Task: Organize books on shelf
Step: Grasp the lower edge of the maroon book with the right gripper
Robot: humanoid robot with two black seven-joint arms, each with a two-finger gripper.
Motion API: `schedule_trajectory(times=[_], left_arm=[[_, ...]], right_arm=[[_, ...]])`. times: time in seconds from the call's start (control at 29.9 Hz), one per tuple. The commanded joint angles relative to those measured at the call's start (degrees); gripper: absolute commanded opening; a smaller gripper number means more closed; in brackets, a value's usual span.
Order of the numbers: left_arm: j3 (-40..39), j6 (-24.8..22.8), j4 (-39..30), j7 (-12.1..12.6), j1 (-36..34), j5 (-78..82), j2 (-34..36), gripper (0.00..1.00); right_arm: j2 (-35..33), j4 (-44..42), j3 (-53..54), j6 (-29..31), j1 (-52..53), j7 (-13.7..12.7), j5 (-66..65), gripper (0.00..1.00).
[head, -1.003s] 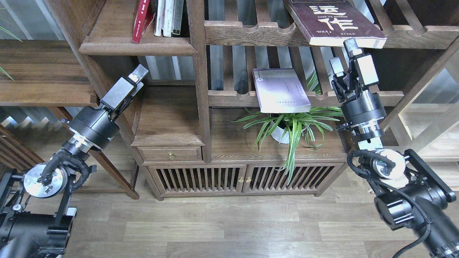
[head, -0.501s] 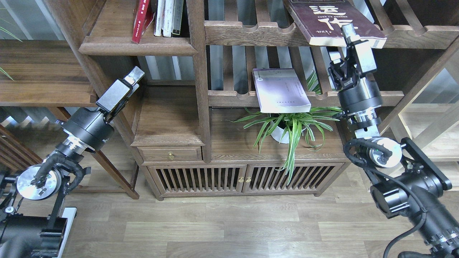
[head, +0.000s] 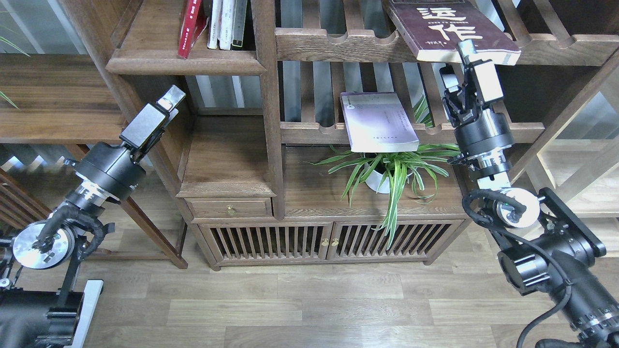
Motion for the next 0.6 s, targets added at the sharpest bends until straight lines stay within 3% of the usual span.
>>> schedule_trajectory(times=[0.0,0.57], left_arm=[[-0.03,-0.09,0.0,0.0,0.0,0.0,-0.01,0.99],[-0.29,-0.17,-0.18,0.0,0.0,0.0,-0.01,0.99]], right_arm=[[-0.06,-0.11,-0.07,0.0,0.16,0.0,0.09,0.99],[1.52,-0.64,0.28,0.0,2.97,0.26,0.36,0.99]])
